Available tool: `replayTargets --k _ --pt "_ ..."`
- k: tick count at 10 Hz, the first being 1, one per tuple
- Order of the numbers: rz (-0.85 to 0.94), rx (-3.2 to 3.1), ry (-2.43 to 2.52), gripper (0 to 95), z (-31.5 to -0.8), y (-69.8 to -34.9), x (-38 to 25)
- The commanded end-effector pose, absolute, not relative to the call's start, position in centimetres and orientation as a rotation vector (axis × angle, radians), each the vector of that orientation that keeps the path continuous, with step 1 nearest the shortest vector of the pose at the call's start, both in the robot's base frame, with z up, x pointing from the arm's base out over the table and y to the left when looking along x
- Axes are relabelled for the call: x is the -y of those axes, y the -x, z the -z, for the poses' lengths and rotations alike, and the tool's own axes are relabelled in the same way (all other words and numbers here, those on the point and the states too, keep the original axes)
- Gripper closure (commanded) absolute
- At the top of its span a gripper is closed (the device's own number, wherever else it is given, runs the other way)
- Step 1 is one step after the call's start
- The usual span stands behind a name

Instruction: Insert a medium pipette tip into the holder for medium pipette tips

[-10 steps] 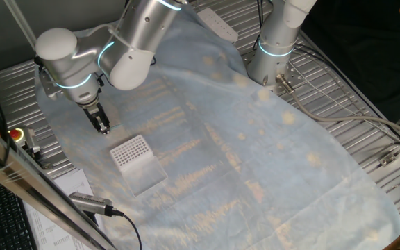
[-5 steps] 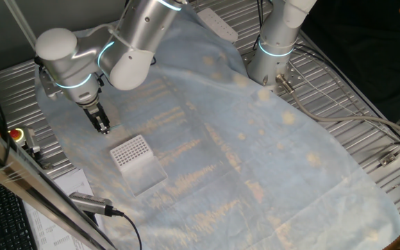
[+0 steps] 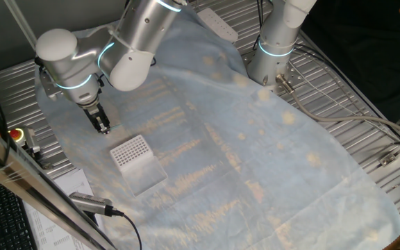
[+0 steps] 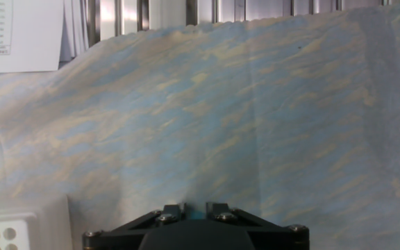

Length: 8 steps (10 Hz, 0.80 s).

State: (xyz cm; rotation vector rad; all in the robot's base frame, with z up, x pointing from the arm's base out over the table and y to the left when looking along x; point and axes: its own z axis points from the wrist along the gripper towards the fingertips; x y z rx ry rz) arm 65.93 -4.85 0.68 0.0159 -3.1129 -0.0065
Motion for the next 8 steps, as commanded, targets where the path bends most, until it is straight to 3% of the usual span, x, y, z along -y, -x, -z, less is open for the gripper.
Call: replayTargets --k 1,3,8 --pt "0.006 3.115 -0.014 95.0 -0.7 -65.9 4.9" --pt "0.009 3.120 -0.025 95.0 -1.1 -66.0 4.9" --pt "0.026 3.121 -0.213 95.0 -8.0 -65.9 4.0"
